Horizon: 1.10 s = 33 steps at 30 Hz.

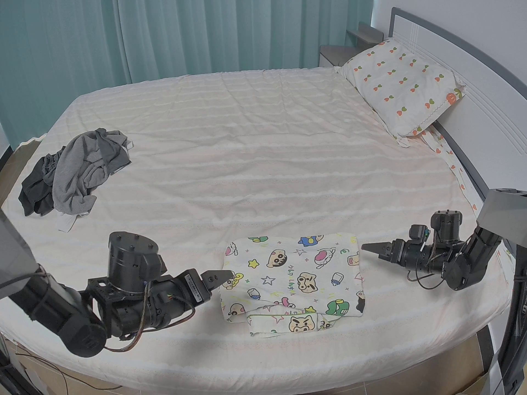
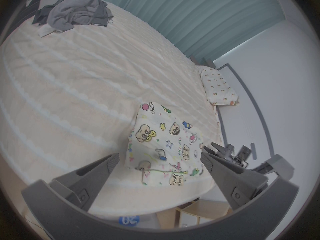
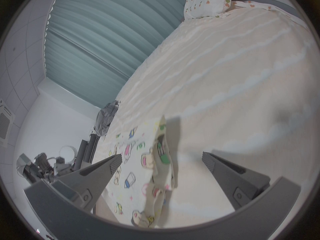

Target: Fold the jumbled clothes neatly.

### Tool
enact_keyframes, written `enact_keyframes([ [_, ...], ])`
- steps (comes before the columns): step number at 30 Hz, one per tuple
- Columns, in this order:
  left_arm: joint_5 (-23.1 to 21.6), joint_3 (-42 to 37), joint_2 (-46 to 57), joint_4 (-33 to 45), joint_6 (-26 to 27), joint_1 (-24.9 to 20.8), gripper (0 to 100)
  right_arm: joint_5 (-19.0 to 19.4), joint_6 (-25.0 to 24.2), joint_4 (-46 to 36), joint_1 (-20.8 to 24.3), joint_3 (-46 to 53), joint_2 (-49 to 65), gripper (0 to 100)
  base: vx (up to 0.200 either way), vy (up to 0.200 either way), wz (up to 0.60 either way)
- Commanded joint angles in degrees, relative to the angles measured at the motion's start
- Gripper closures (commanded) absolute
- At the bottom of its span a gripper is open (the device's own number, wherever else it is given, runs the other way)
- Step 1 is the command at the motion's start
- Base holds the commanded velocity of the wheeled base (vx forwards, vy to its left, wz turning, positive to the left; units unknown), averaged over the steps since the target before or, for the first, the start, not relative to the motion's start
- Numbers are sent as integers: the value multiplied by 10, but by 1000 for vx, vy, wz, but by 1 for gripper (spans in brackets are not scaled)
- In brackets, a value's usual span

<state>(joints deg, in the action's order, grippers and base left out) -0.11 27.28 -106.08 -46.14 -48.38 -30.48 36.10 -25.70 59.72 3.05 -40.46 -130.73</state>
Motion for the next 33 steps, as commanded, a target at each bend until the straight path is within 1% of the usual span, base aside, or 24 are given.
enact_keyframes([
  [1, -13, 72, -131, -1, 40, 31, 0, 5, 24, 1, 14, 60, 18, 0, 0, 0, 0],
  [3, -26, 82, -148, -1, 40, 31, 0, 4, 23, 0, 18, 57, 14, 0, 0, 0, 0],
  [4, -45, 95, -163, -1, 39, 32, 0, 5, 21, 0, 25, 53, 8, 0, 0, 0, 0],
  [6, -67, 109, -176, -1, 38, 38, 0, 4, 19, -3, 34, 48, 1, 0, 0, 0, 0],
  [8, -77, 117, -194, -2, 42, 38, 0, 4, 18, -4, 46, 45, -5, 0, 0, 0, 0],
  [12, -73, 152, -233, -1, 57, 45, 0, -1, 5, -4, 64, 34, -18, 0, 0, 0, 0],
  [16, -73, 171, -241, -1, 57, 53, 0, -3, -12, -4, 78, 15, -29, 0, 0, 0, 0],
  [29, -80, 223, -276, -2, 51, 48, 0, -3, -15, -5, 101, -15, -52, 0, 0, 0, 0],
  [33, -85, 231, -275, -8, 30, 37, 0, -4, -56, -2, 116, -38, -72, 0, 0, 0, 0],
])
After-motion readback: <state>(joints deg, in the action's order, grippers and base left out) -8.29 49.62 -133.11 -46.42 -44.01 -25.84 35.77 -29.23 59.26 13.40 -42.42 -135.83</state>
